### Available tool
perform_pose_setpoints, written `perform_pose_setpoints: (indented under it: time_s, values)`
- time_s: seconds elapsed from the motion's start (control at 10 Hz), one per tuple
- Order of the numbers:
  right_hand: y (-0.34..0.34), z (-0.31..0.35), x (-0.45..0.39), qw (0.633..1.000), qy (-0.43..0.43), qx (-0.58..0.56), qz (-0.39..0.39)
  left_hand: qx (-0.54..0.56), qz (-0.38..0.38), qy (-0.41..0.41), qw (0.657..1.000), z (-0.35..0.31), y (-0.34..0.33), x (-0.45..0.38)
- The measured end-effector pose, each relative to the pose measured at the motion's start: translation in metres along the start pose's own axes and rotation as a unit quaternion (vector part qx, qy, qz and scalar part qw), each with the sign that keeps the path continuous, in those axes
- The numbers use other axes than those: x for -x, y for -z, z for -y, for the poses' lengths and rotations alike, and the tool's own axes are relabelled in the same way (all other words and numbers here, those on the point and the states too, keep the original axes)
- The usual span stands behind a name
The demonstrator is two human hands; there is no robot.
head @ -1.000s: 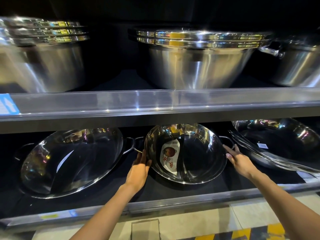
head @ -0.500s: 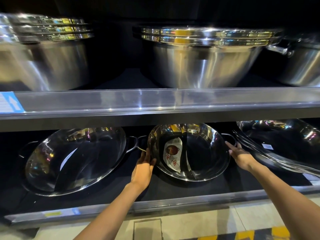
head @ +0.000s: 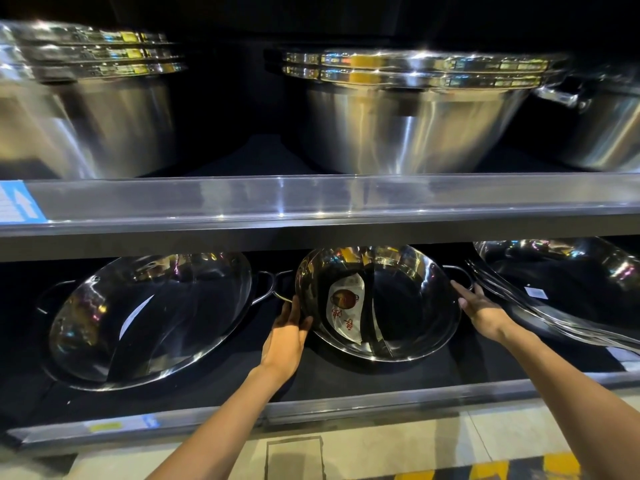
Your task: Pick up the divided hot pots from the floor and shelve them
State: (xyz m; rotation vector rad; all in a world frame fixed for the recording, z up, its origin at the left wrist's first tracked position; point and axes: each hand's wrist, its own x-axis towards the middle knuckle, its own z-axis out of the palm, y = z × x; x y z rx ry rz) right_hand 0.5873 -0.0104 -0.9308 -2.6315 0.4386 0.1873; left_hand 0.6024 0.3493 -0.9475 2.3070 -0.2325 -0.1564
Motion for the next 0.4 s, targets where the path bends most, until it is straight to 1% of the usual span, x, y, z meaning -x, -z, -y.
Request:
perform_pose_setpoints:
  time_s: [0.1, 0.2, 0.3, 0.4]
  values:
    - [0.000, 0.002, 0.000, 1.000, -0.002, 0.006, -0.012, -0.039, -0.009, -0.009, 0.999, 0.000, 0.003, 0.001]
    - [-0.001, 0.006, 0.007, 0.999, -0.010, 0.004, -0.031, -0.074, -0.016, 0.012, 0.997, -0.003, 0.012, 0.004]
    - [0.013, 0.018, 0.028, 0.998, -0.033, 0.020, -0.043, -0.175, 0.004, 0.049, 0.983, -0.023, 0.034, 0.017]
    - [0.032, 0.043, 0.059, 0.998, -0.028, 0.037, -0.033, -0.276, 0.006, 0.039, 0.960, -0.052, 0.061, 0.042]
